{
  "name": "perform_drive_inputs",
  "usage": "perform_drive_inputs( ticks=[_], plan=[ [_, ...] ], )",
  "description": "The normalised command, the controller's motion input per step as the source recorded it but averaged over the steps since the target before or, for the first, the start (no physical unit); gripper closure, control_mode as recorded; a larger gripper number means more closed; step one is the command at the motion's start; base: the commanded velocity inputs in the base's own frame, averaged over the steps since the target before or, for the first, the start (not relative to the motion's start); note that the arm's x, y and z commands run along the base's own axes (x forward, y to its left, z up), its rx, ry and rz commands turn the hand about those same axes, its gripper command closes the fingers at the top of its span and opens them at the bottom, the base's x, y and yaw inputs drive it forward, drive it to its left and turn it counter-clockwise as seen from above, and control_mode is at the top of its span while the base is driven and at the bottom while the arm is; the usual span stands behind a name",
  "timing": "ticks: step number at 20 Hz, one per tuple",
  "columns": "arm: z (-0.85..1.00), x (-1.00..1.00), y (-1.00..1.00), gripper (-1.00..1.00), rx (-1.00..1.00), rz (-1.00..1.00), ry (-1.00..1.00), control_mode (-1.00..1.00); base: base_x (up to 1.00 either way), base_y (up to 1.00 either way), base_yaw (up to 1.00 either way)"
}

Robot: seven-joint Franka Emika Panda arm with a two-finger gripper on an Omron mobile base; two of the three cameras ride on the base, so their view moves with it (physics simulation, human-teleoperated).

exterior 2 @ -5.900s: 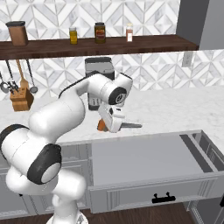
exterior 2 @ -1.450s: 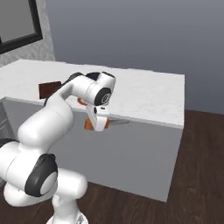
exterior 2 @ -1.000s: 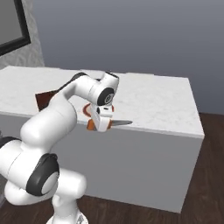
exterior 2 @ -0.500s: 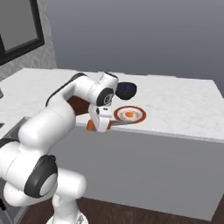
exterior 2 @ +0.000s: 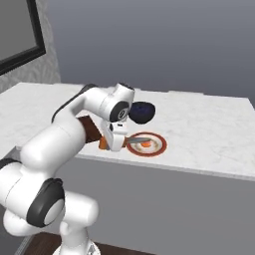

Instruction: Pick up the knife from the drawer and place it on the cutting board. Then place the meat from the plate to the cutting board.

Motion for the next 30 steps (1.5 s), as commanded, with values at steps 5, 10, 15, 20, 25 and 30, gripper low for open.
perform_drive_inputs(
  ticks=[5,10,15,20,25,30],
  plan=[
    [0.00,0.00,0.00,1.00,0.00,0.00,0.00,1.00,0.34,0.00,0.01],
    [0.00,0.00,0.00,1.00,0.00,0.00,0.00,1.00,0.26,0.12,0.06],
    [0.00,0.00,0.00,1.00,0.00,0.00,0.00,1.00,0.42,0.19,0.03],
    [0.00,0.00,0.00,1.00,0.00,0.00,0.00,1.00,0.32,0.06,0.03],
    [0.00,0.11,0.28,1.00,-0.04,0.15,0.00,-1.00,0.02,0.14,0.04],
    [-0.10,0.23,0.43,1.00,-0.05,0.46,0.00,-1.00,0.00,0.00,0.00]
  ],
)
